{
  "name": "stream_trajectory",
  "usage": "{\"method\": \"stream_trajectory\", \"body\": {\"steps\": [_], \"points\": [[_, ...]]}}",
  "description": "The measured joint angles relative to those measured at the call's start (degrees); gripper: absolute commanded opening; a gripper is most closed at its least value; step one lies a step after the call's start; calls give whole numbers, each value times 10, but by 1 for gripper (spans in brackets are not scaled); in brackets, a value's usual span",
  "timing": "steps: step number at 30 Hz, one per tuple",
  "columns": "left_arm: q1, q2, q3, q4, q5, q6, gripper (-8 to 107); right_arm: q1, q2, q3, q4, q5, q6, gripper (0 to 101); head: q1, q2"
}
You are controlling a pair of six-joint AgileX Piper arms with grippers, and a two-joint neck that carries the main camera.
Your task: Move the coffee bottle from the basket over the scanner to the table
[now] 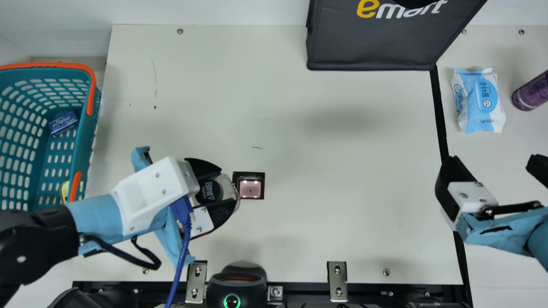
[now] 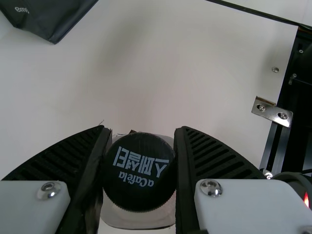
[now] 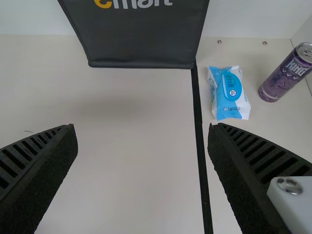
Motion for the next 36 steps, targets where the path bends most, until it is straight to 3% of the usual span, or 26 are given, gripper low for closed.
{"method": "stream_trajectory", "body": {"steps": [6,10,23,36], "points": [[31,30,0,-51,-7,88,-8,0,0,0,0,0,0,95,0,0],[14,63,-8,-74,-36,101,-8,0,0,0,0,0,0,95,0,0],[-105,205,-80,-54,-177,-26,-8,0,0,0,0,0,0,95,-1,0],[-170,325,-144,39,-269,-180,-8,0,0,0,0,0,0,95,0,0]]}}
